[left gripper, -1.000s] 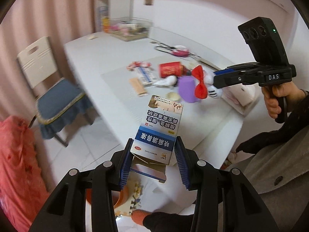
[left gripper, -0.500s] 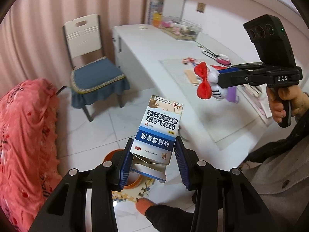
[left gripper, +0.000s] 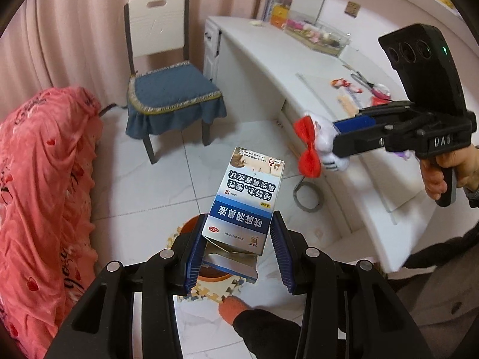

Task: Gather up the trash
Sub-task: 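Lift both held items and carry them over the orange floor bin, then open the left tool dropping the box into the bin while the right tool drops the plush toy, then move both tools back over the mat on the desk, then grasp the tape roll with the left tool while the right tool grasps the purple cup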

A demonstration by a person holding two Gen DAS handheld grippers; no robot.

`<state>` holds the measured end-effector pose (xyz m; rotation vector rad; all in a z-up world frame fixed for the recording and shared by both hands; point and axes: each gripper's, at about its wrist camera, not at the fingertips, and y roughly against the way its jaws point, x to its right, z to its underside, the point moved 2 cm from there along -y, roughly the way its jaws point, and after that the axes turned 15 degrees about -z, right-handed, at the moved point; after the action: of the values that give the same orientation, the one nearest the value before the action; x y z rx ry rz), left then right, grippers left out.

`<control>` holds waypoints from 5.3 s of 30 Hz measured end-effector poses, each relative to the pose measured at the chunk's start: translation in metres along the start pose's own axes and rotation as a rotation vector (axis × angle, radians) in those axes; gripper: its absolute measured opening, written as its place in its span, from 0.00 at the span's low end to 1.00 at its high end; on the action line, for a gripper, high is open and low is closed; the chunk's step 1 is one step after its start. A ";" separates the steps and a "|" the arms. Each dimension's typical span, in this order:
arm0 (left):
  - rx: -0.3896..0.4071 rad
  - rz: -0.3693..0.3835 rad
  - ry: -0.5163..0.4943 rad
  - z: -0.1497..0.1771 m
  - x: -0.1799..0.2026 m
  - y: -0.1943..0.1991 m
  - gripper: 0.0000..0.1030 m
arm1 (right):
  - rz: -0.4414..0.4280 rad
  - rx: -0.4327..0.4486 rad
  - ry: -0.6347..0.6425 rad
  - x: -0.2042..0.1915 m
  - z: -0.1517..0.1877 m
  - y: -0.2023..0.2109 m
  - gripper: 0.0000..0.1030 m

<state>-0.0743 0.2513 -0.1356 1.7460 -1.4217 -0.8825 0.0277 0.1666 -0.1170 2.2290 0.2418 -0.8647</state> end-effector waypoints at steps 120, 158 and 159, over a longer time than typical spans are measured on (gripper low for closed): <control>0.071 0.310 -0.629 -0.118 0.329 -0.017 0.92 | 0.547 0.400 -0.406 0.085 0.208 0.315 0.95; 0.066 0.325 -0.734 -0.108 0.355 -0.092 0.41 | 0.500 0.309 -0.376 0.175 0.217 0.280 0.64; 0.066 0.327 -0.732 -0.108 0.355 -0.090 0.41 | 0.492 0.312 -0.380 0.172 0.218 0.282 0.64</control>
<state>0.1201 -0.0736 -0.1823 1.2085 -2.1411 -1.3721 0.1603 -0.2003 -0.1823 2.1938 -0.6329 -1.0690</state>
